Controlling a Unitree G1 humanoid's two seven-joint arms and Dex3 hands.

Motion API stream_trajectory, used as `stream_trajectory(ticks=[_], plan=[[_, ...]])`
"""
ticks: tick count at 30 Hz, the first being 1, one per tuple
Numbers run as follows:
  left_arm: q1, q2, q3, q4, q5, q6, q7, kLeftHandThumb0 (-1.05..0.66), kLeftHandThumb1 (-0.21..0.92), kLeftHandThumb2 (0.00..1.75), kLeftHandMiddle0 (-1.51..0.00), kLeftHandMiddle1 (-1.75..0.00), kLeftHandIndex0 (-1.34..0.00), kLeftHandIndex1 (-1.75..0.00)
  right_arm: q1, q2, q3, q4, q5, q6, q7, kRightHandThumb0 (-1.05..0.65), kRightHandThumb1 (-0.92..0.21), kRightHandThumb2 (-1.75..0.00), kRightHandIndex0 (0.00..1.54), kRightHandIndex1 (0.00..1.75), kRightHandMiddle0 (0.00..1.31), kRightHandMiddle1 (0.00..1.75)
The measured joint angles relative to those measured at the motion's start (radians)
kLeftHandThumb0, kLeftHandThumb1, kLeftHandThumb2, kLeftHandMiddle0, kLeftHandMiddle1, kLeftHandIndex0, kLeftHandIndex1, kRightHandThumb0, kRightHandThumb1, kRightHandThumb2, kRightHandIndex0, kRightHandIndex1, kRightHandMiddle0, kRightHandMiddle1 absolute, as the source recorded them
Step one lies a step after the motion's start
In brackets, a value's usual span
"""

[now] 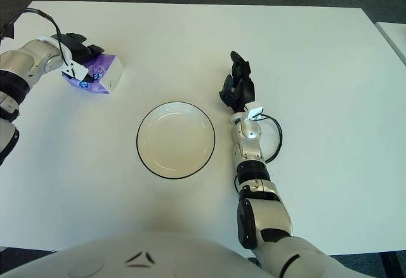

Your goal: Put the tissue paper into the plate.

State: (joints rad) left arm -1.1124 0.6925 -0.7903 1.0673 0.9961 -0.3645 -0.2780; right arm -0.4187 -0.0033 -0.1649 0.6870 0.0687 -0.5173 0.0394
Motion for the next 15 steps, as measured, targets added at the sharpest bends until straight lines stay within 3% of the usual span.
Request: stream_trajectory(ticks=[1, 3, 6, 15], plan=[[-0.002, -0.004, 0.000, 0.006, 0.000, 0.003, 0.000, -0.64, 0.54, 0.54, -0.51, -0.46, -0.27, -1.56, 0.000, 0.000, 0.000, 0.000, 0.000, 0.000, 0.000, -0.63, -0.92, -0.89, 0.20, 0.00, 0.00, 0.51], [-0.003, -0.008, 0.000, 0.013, -0.001, 0.006, 0.002, -0.52, 0.49, 0.78, -0.54, -0.62, -0.51, -1.51, 0.000, 0.000, 0.000, 0.000, 0.000, 0.000, 0.000, -0.63, -0.92, -0.89, 0.20, 0.00, 0.00, 0.51], [-0.004, -0.010, 0.000, 0.016, -0.003, 0.009, 0.010, -0.47, 0.46, 0.90, -0.55, -0.73, -0.62, -1.49, -0.001, 0.000, 0.001, -0.001, 0.000, 0.000, 0.000, -0.63, -0.92, -0.89, 0.20, 0.00, 0.00, 0.50], [0.019, 0.004, 0.008, 0.008, -0.024, 0.002, 0.062, -0.44, 0.46, 0.96, -0.60, -0.87, -0.65, -1.51, 0.000, 0.001, 0.001, -0.006, 0.000, 0.000, 0.000, -0.64, -0.92, -0.89, 0.19, 0.00, 0.00, 0.48]])
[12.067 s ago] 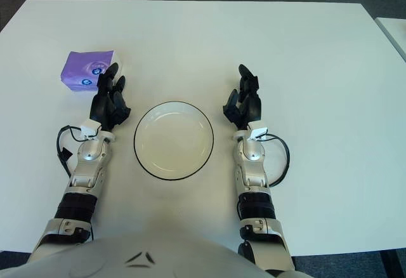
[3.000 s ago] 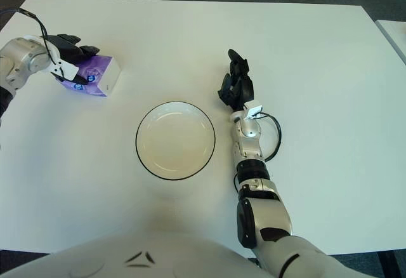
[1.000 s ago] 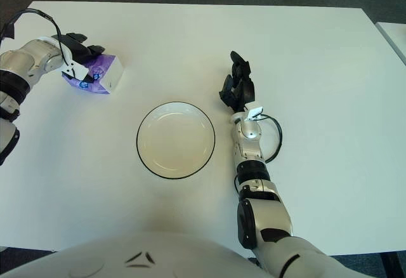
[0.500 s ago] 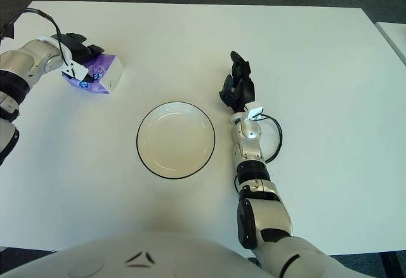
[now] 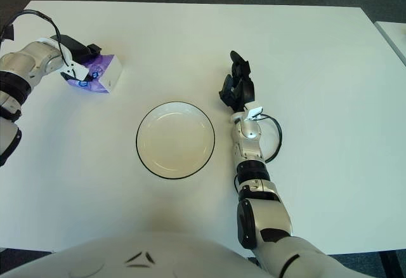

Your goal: Put the tissue paper into the plate.

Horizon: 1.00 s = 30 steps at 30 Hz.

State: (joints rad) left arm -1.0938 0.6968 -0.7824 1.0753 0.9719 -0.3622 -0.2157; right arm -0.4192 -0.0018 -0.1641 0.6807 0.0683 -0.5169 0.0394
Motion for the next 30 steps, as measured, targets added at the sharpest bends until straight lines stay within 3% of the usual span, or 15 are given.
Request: stream_trajectory(ticks=[30], plan=[[0.054, 0.037, 0.007, -0.015, -0.052, -0.034, 0.134, -0.42, 0.52, 0.90, -0.64, -0.93, -0.60, -1.52, 0.005, 0.001, 0.000, -0.008, 0.000, 0.005, -0.006, -0.65, -0.92, -0.87, 0.21, 0.01, 0.00, 0.53]])
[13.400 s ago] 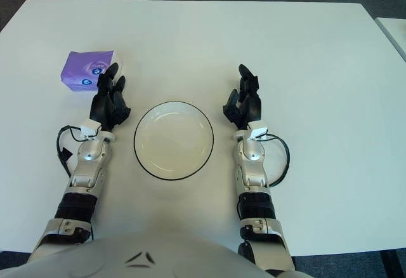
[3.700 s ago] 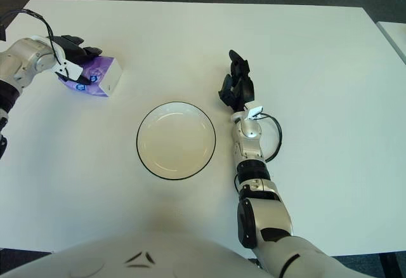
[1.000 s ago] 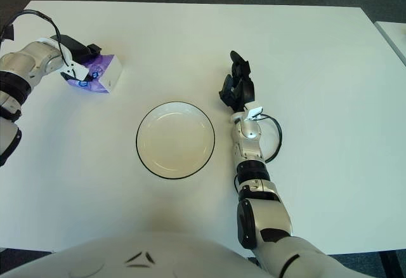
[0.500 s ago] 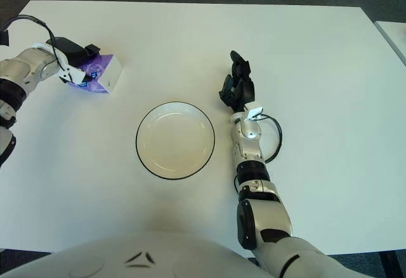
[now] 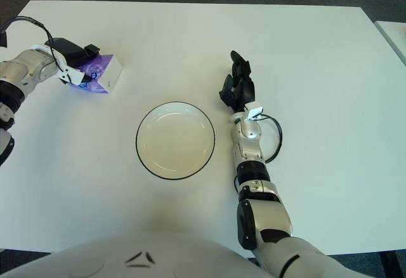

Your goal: Put the tissue paper into the plate.

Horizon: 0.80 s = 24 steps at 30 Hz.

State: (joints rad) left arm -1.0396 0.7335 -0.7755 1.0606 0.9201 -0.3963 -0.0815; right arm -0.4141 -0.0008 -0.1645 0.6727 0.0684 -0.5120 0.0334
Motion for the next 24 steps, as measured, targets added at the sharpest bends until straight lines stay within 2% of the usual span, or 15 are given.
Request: stream_trajectory(ticks=[9, 11, 13, 14, 17, 20, 24], plan=[[-0.013, 0.006, 0.023, 0.039, -0.030, -0.070, 0.064, -0.41, 0.54, 0.87, -0.68, -1.02, -0.59, -1.52, 0.000, 0.000, -0.002, 0.000, 0.000, 0.000, -0.004, -0.64, -0.92, -0.86, 0.22, 0.01, 0.00, 0.56], [-0.013, 0.006, 0.039, 0.039, -0.049, -0.083, 0.060, -0.17, 0.50, 0.90, -0.67, -1.13, -0.58, -1.57, 0.000, 0.000, -0.004, 0.000, 0.001, 0.000, -0.005, -0.64, -0.92, -0.86, 0.22, 0.01, 0.00, 0.57], [-0.013, 0.007, 0.059, 0.039, -0.066, -0.089, 0.058, -0.09, 0.41, 1.04, -0.68, -1.27, -0.56, -1.63, 0.000, 0.000, -0.006, 0.000, 0.001, 0.000, -0.006, -0.64, -0.92, -0.86, 0.22, 0.01, 0.00, 0.57], [-0.012, 0.007, 0.068, 0.038, -0.075, -0.091, 0.058, -0.06, 0.32, 1.20, -0.68, -1.44, -0.54, -1.67, 0.000, 0.000, -0.006, 0.000, 0.001, -0.001, -0.006, -0.64, -0.92, -0.85, 0.22, 0.01, 0.00, 0.58], [-0.005, 0.006, 0.096, 0.023, -0.095, -0.107, 0.068, -0.03, 0.18, 1.44, -0.73, -1.65, -0.56, -1.70, 0.000, 0.001, -0.006, -0.001, 0.001, -0.001, -0.006, -0.64, -0.92, -0.85, 0.23, 0.01, 0.00, 0.58], [0.004, 0.007, 0.119, 0.003, -0.109, -0.135, 0.096, -0.01, 0.05, 1.59, -0.80, -1.71, -0.65, -1.67, -0.001, 0.002, -0.005, -0.003, 0.001, -0.001, -0.006, -0.64, -0.92, -0.85, 0.23, 0.01, 0.00, 0.60], [0.007, 0.006, 0.146, -0.021, -0.118, -0.173, 0.132, -0.01, -0.06, 1.69, -0.87, -1.74, -0.77, -1.59, -0.004, 0.004, -0.004, -0.004, 0.001, -0.001, -0.007, -0.64, -0.92, -0.84, 0.23, 0.01, 0.00, 0.61]])
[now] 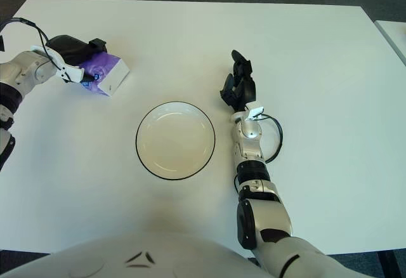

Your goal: Put the tissue paper into the plate.

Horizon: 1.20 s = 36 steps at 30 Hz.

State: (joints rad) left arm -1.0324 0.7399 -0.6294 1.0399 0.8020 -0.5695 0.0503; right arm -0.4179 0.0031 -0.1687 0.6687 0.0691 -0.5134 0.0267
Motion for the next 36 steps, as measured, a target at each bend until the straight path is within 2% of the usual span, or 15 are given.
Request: stream_trajectory(ticks=[9, 18, 36], plan=[[0.000, 0.001, 0.077, -0.067, -0.024, -0.045, 0.060, -0.01, -0.10, 1.74, -0.88, -1.75, -0.78, -1.64, -0.003, 0.001, 0.001, 0.000, -0.001, 0.000, -0.002, -0.63, -0.92, -0.84, 0.22, 0.01, 0.00, 0.59], [0.024, 0.016, 0.161, -0.180, -0.050, -0.088, 0.105, -0.01, -0.07, 1.75, -0.87, -1.75, -0.72, -1.72, -0.003, 0.001, 0.000, 0.001, 0.000, 0.000, -0.005, -0.64, -0.92, -0.85, 0.22, 0.00, 0.00, 0.59], [0.065, 0.016, 0.235, -0.369, -0.053, -0.092, 0.079, -0.01, -0.06, 1.75, -0.86, -1.75, -0.70, -1.74, -0.011, 0.001, -0.001, 0.013, 0.000, -0.003, -0.006, -0.63, -0.92, -0.84, 0.23, 0.01, 0.00, 0.61]])
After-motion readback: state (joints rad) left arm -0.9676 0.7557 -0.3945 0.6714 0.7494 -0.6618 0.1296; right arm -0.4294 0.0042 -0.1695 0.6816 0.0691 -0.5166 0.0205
